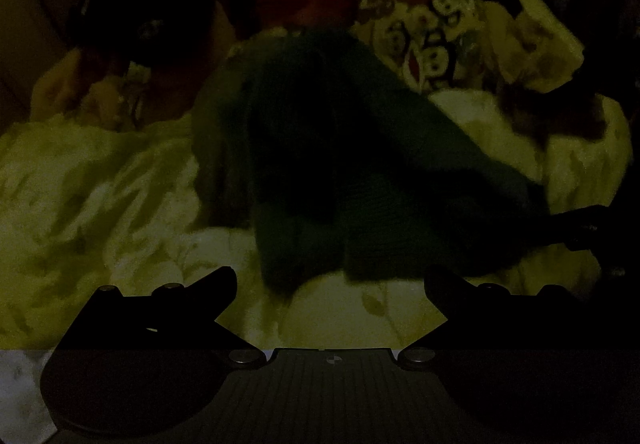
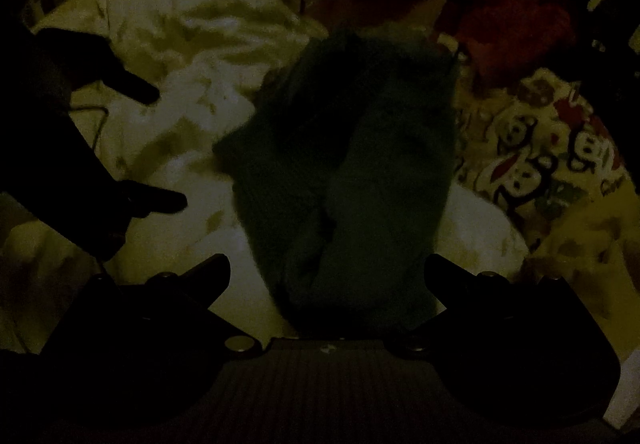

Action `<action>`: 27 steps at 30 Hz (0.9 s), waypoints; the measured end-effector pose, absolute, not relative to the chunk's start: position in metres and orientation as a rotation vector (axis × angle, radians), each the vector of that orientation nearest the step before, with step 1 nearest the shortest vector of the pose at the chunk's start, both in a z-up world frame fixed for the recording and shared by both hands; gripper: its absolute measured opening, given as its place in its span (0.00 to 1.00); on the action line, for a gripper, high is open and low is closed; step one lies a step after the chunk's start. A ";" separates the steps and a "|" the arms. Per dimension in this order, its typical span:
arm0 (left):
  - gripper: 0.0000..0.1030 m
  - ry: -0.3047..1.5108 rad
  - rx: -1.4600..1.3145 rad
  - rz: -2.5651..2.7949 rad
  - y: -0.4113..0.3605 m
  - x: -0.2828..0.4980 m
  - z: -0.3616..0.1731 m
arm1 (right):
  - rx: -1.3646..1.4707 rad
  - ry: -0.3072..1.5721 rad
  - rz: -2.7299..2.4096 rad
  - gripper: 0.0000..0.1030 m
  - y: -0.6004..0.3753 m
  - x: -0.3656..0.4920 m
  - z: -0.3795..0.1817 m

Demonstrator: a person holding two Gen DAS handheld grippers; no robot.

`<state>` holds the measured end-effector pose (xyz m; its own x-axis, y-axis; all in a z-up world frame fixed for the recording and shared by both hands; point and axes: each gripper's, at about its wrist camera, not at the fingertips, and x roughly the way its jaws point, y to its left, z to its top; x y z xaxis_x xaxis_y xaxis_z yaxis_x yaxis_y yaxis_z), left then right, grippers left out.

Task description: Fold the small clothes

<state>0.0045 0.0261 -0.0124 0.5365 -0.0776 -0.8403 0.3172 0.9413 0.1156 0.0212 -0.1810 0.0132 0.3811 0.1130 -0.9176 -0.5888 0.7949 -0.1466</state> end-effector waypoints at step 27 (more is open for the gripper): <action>1.00 0.404 -0.215 -0.057 0.110 0.134 -0.047 | -0.130 0.645 0.323 0.84 -0.213 0.058 -0.055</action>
